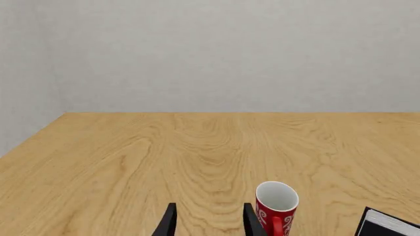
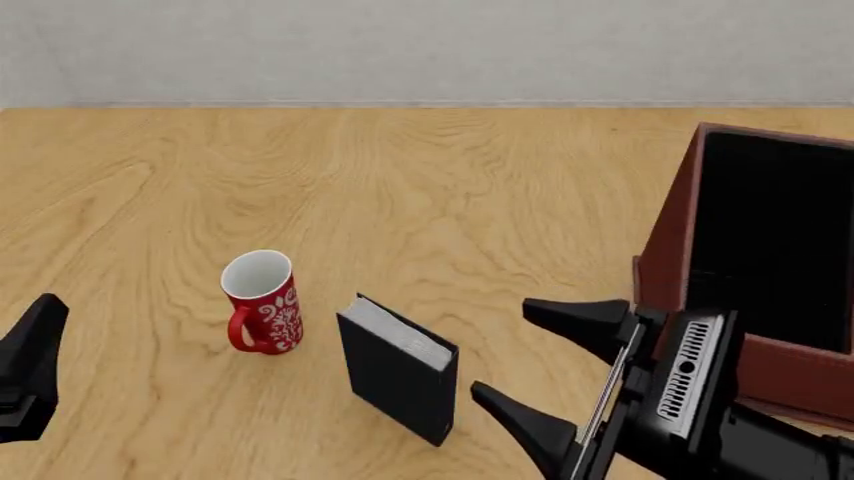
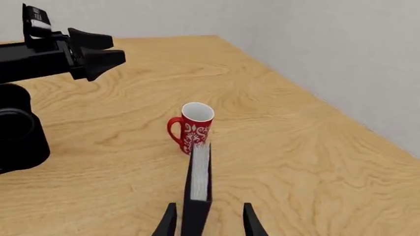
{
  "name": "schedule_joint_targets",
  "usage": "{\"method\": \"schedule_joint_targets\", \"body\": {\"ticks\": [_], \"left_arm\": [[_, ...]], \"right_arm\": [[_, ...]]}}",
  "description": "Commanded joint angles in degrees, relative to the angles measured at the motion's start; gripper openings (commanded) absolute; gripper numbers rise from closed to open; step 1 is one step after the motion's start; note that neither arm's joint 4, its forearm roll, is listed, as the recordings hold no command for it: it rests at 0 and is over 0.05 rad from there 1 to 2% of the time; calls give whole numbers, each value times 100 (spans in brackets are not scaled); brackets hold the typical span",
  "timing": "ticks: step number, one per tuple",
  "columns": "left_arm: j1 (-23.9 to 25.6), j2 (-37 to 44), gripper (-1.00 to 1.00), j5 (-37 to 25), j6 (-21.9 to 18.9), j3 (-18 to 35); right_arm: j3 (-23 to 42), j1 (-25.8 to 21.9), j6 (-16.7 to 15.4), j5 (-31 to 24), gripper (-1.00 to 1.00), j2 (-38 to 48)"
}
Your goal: Pick up the book and place it in the left compartment of the caddy.
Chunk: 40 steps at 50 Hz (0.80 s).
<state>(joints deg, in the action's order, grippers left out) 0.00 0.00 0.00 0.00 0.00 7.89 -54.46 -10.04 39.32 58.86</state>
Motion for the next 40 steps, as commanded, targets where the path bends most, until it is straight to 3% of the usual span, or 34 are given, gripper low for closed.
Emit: {"method": "schedule_joint_targets", "body": {"ticks": [1, 40], "left_arm": [[0, 0, 100, 0, 0, 0], [0, 0, 100, 0, 0, 0]], "right_arm": [[25, -82, 71, 564, 100, 609], [87, -53, 591, 2236, 100, 2356]]}}
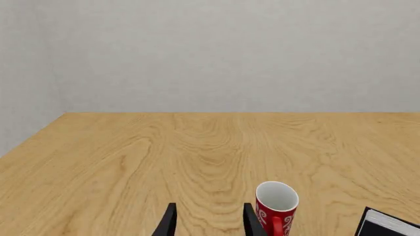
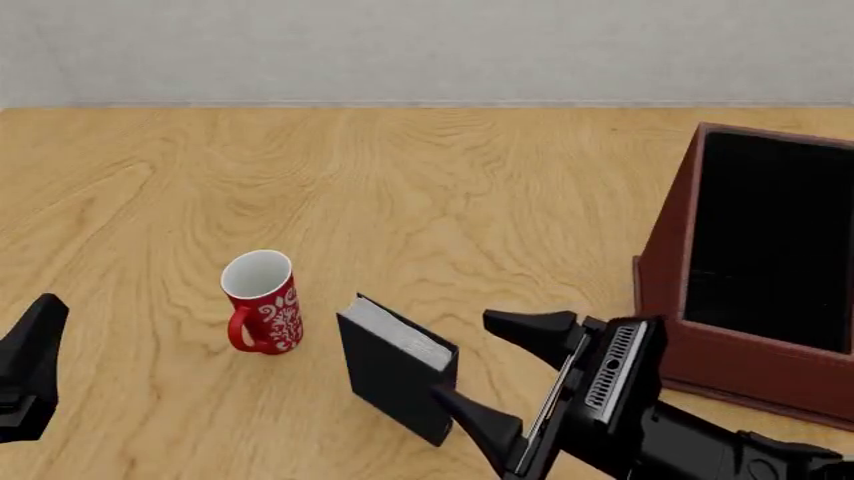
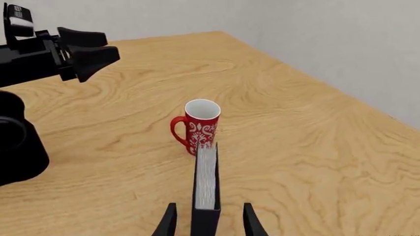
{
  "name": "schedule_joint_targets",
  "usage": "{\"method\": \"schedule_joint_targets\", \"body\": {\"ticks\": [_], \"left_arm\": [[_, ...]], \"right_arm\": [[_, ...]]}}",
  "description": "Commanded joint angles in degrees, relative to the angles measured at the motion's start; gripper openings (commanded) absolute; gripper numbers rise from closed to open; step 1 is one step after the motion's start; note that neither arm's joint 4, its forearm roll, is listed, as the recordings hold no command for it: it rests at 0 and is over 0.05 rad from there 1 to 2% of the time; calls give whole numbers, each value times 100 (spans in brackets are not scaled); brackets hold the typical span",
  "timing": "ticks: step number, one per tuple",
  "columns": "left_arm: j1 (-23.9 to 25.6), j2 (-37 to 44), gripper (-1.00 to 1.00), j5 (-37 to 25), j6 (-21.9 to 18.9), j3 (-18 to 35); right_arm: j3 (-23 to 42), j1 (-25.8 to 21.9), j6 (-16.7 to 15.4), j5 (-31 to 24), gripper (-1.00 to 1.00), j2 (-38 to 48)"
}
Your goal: Pick up the book and place it in the left compartment of the caddy.
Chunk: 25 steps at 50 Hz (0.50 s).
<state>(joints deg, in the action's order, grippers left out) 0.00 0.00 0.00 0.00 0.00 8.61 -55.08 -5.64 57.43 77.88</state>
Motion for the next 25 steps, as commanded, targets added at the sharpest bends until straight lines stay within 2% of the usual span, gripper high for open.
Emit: {"method": "schedule_joint_targets", "body": {"ticks": [1, 25], "left_arm": [[0, 0, 100, 0, 0, 0], [0, 0, 100, 0, 0, 0]], "right_arm": [[14, 18, 179, 493, 100, 529], [77, 190, 407, 1218, 100, 1513]]}}
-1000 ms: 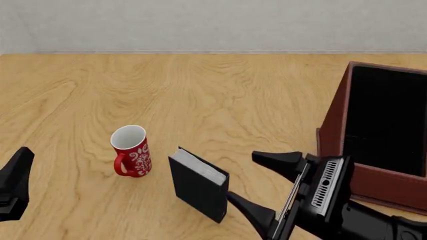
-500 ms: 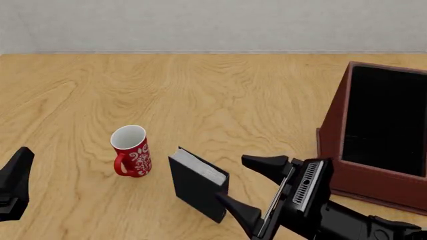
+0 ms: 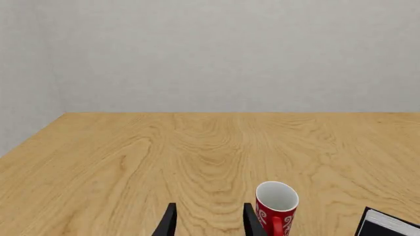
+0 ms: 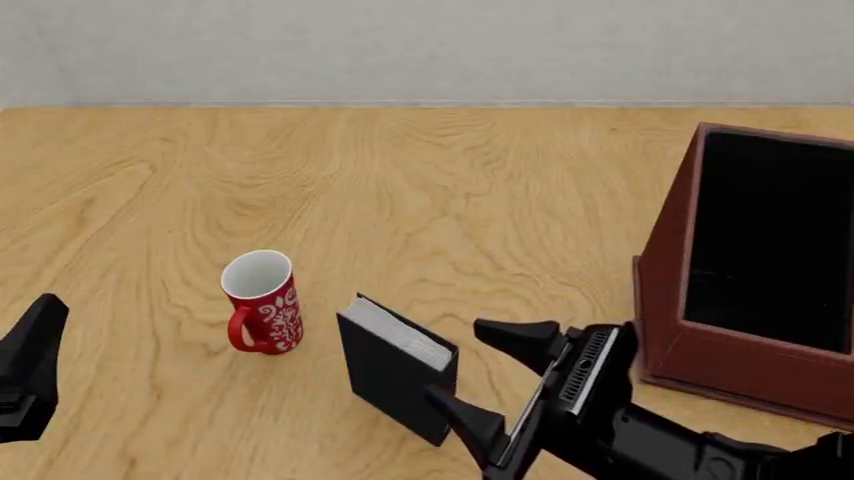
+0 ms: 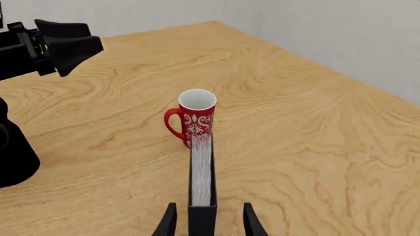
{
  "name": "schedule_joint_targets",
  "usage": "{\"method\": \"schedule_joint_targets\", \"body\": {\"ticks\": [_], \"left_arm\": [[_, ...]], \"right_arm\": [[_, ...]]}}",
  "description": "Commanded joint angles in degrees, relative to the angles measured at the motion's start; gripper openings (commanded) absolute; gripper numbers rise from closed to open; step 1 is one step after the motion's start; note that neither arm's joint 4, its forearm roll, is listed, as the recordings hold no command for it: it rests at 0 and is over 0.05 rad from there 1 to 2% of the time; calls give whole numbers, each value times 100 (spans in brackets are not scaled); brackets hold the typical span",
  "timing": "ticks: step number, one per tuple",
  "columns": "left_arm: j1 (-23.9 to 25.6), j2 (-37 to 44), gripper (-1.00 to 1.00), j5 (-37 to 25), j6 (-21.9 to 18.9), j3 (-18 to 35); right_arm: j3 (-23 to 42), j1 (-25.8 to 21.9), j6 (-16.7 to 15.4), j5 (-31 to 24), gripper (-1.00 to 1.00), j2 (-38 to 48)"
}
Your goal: Pick up the book and place it in the left compartment of the caddy.
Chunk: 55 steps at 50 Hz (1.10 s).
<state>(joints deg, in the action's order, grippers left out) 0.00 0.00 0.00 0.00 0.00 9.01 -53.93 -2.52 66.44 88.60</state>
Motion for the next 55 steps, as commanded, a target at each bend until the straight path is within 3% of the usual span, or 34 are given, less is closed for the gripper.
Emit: {"method": "schedule_joint_targets", "body": {"ticks": [1, 24, 25, 42, 49, 55], "left_arm": [[0, 0, 100, 0, 0, 0], [0, 0, 100, 0, 0, 0], [0, 0, 100, 0, 0, 0], [0, 0, 100, 0, 0, 0], [0, 0, 100, 0, 0, 0], [0, 0, 100, 0, 0, 0]], "right_arm": [[43, 74, 108, 324, 100, 456], [301, 47, 222, 341, 100, 819], [287, 47, 225, 342, -100, 786], [121, 93, 159, 337, -100, 545], [7, 331, 34, -413, -100, -444], [-11, 283, -16, -677, -100, -780]]}}
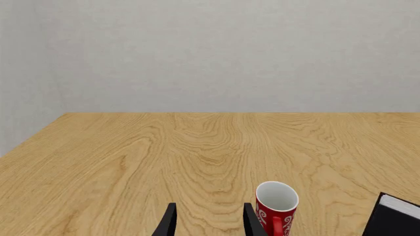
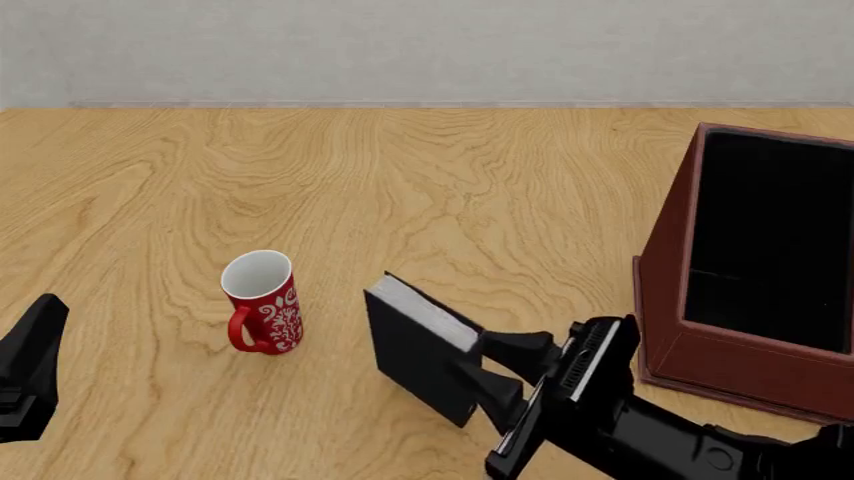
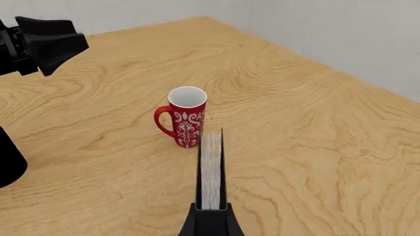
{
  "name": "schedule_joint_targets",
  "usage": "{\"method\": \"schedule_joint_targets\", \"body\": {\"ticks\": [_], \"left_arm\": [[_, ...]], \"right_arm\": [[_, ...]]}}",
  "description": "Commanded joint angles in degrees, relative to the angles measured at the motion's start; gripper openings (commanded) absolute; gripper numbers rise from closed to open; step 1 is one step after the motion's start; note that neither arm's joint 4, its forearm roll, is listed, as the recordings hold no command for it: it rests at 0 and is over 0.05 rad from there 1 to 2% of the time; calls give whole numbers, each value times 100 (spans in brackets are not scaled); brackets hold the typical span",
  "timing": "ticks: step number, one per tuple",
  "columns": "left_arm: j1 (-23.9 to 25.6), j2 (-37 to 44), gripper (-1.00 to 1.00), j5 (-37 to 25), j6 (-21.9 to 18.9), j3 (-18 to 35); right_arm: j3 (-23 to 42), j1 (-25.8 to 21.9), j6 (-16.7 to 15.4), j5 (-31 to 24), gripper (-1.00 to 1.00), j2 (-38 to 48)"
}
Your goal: Pick up the book and place it in the left compartment of the caddy.
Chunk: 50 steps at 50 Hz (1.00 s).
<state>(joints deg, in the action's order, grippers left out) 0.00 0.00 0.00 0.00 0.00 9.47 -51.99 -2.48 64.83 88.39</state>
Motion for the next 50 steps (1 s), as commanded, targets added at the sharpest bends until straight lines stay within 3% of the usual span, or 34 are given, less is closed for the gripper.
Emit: {"method": "schedule_joint_targets", "body": {"ticks": [1, 20, 30, 50], "left_arm": [[0, 0, 100, 0, 0, 0], [0, 0, 100, 0, 0, 0], [0, 0, 100, 0, 0, 0], [0, 0, 100, 0, 0, 0]], "right_arm": [[-63, 94, -56, -549, -100, -801], [-46, 89, -150, -1332, -100, -1681], [35, 74, -206, -2120, -100, -2530], [210, 88, -377, -3165, -100, -3569]]}}
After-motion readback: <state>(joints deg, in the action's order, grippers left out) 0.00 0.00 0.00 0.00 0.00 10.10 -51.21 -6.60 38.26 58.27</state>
